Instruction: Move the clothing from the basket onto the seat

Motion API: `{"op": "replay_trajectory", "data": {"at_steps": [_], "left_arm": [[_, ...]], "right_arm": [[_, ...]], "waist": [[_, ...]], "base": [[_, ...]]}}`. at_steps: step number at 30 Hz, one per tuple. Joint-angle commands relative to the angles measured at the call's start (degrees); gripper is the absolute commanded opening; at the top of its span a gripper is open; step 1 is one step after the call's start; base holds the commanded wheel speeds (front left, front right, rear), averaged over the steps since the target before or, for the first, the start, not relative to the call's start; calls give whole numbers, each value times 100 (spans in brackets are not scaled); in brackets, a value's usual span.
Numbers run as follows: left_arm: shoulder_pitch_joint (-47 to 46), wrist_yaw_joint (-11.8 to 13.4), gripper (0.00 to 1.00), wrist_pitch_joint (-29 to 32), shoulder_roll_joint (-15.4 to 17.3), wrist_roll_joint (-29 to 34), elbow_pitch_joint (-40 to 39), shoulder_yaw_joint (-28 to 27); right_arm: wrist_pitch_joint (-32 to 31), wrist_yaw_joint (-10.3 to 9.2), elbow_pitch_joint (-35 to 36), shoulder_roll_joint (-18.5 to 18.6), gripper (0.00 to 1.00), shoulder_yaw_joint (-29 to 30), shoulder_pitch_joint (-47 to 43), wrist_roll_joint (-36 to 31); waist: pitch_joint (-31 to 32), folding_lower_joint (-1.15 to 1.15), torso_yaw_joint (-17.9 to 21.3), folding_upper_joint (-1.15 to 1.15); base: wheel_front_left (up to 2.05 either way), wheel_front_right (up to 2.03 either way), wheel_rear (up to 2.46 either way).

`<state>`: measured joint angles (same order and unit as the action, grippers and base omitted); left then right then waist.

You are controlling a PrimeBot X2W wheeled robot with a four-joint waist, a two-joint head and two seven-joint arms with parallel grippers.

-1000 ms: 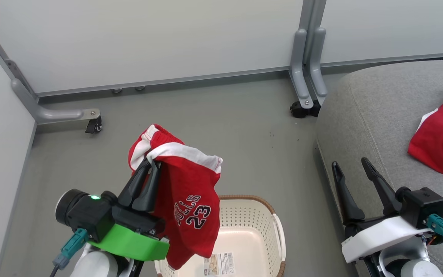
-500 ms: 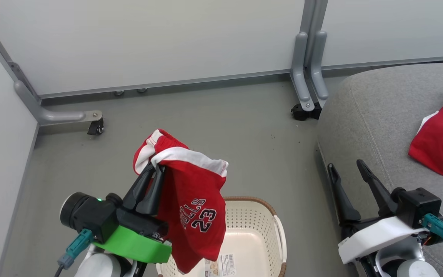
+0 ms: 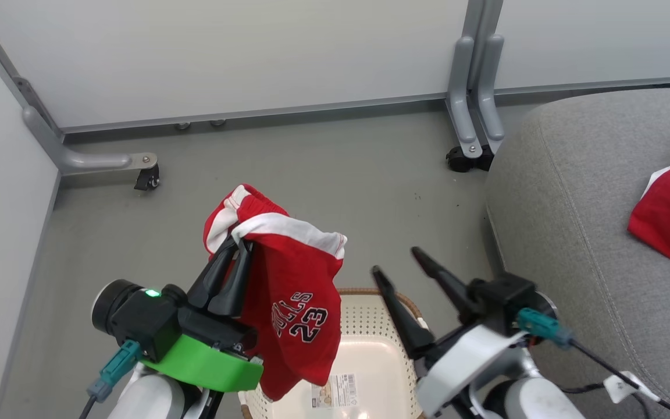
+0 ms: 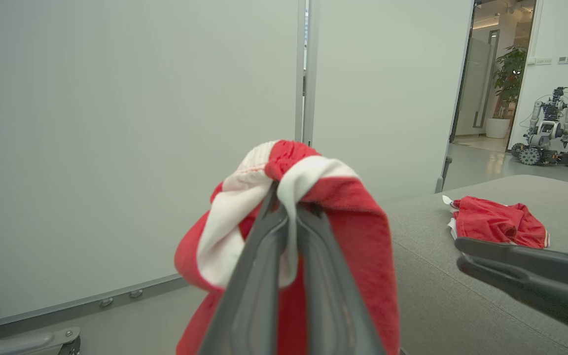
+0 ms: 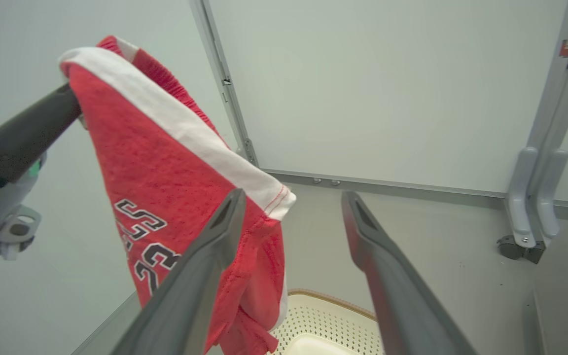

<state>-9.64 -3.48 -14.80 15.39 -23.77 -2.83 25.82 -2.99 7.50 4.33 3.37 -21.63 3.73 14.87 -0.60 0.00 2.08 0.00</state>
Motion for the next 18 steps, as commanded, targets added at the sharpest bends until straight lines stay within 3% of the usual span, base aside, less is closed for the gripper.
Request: {"op": "replay_trajectory", "data": {"at_steps": [1, 8, 18], "left_arm": [[-129, -19, 0, -40, 6, 54, -17, -1], [-242, -89, 0, -43, -70, 112, 33, 112], [-349, -150, 0, -42, -135, 143, 73, 221]], "right_arm": [[-17, -1, -135, 19, 100, -274, 189, 99], [156, -2, -870, -23, 100, -1372, 958, 486], [351, -1, -1780, -44, 100, -2035, 1627, 819]], "waist": [[-100, 0, -37, 0], [-259, 0, -179, 0], [-340, 0, -301, 0]], "base": [[0, 0, 0], [0, 0, 0], [0, 0, 0]]}}
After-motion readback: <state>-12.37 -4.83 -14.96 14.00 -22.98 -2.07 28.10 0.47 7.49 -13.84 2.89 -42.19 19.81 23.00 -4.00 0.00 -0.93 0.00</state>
